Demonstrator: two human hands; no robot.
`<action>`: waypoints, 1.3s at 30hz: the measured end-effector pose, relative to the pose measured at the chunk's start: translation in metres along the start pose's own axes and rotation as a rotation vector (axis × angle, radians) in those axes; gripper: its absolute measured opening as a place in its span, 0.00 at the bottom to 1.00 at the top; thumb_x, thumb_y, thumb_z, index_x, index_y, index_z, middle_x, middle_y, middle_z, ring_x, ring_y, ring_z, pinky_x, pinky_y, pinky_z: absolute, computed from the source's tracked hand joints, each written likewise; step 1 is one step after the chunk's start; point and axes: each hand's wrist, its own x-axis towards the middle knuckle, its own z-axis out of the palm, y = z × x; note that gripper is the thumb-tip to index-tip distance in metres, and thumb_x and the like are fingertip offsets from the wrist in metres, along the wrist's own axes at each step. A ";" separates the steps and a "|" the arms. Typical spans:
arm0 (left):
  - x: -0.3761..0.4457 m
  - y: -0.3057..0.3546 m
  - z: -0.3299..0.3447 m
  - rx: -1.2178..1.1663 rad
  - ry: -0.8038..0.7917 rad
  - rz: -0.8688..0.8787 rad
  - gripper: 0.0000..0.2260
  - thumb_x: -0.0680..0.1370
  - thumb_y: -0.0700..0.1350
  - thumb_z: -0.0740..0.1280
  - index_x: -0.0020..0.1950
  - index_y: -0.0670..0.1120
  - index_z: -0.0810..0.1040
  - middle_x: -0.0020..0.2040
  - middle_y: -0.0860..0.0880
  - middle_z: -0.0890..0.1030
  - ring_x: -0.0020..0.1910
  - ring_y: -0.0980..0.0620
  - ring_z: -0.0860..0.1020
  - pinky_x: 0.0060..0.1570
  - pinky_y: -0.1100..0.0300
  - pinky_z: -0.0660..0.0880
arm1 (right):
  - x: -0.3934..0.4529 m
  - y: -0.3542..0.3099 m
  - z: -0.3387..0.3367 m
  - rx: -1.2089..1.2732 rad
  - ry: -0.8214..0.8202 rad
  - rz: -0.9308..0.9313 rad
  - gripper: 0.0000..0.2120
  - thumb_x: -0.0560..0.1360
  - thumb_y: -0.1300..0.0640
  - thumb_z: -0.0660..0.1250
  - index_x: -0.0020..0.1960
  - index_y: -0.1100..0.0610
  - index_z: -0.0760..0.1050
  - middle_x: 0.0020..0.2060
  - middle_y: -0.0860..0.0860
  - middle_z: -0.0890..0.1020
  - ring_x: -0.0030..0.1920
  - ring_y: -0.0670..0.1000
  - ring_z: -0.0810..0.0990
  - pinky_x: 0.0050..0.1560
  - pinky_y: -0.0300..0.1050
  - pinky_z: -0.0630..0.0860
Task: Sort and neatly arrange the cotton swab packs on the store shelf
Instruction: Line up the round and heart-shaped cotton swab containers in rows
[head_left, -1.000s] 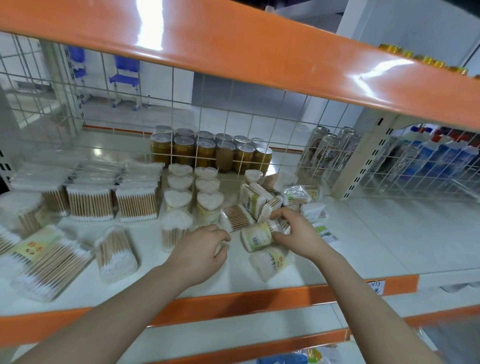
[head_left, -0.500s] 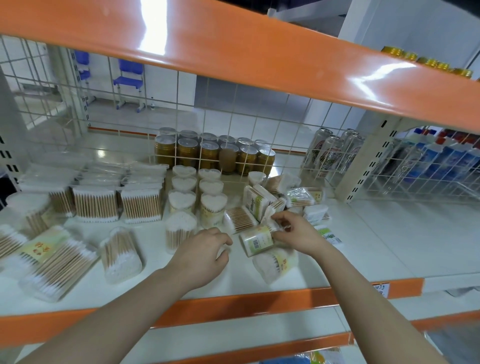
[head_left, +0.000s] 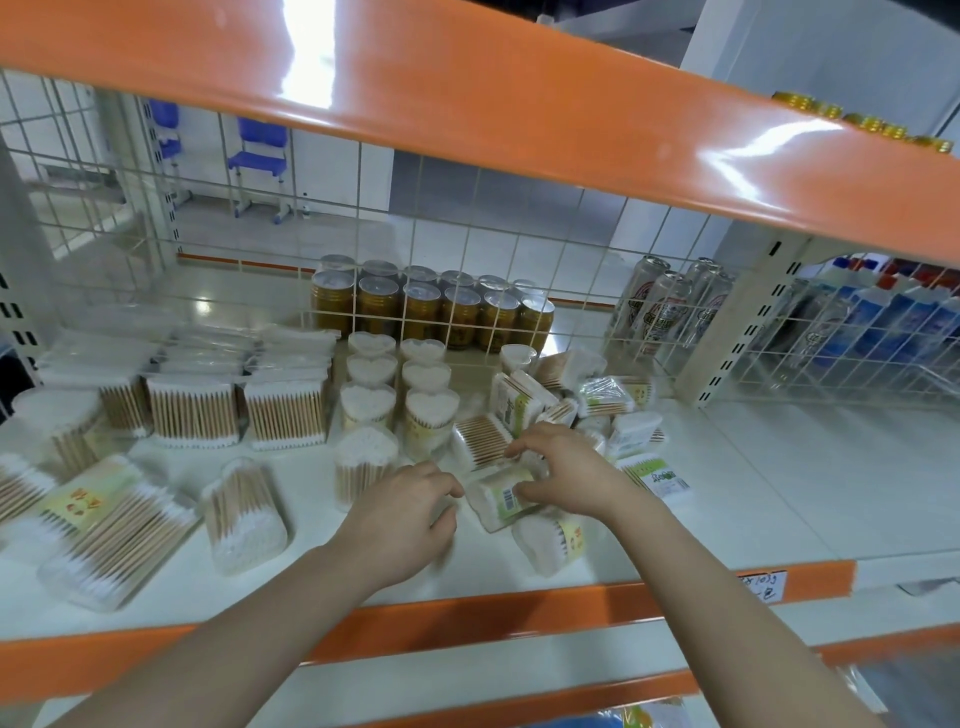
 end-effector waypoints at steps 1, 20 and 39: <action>0.000 0.000 0.000 0.000 0.000 -0.002 0.15 0.79 0.48 0.57 0.65 0.52 0.72 0.62 0.54 0.73 0.61 0.55 0.71 0.56 0.62 0.69 | 0.003 -0.002 0.002 -0.047 -0.051 -0.020 0.23 0.70 0.54 0.71 0.64 0.53 0.72 0.60 0.51 0.73 0.62 0.51 0.68 0.61 0.44 0.67; -0.022 -0.017 -0.016 0.008 0.139 -0.071 0.14 0.79 0.48 0.57 0.63 0.53 0.74 0.57 0.57 0.75 0.56 0.58 0.73 0.49 0.64 0.71 | 0.014 -0.041 0.017 -0.079 -0.262 -0.148 0.28 0.69 0.58 0.71 0.67 0.54 0.68 0.60 0.50 0.75 0.58 0.50 0.72 0.51 0.36 0.66; -0.028 -0.011 -0.014 0.095 0.046 -0.074 0.18 0.78 0.56 0.56 0.66 0.54 0.70 0.60 0.56 0.73 0.59 0.55 0.73 0.52 0.62 0.70 | 0.010 -0.056 -0.025 0.446 0.212 0.009 0.22 0.69 0.57 0.72 0.62 0.56 0.72 0.52 0.50 0.76 0.49 0.46 0.75 0.44 0.29 0.70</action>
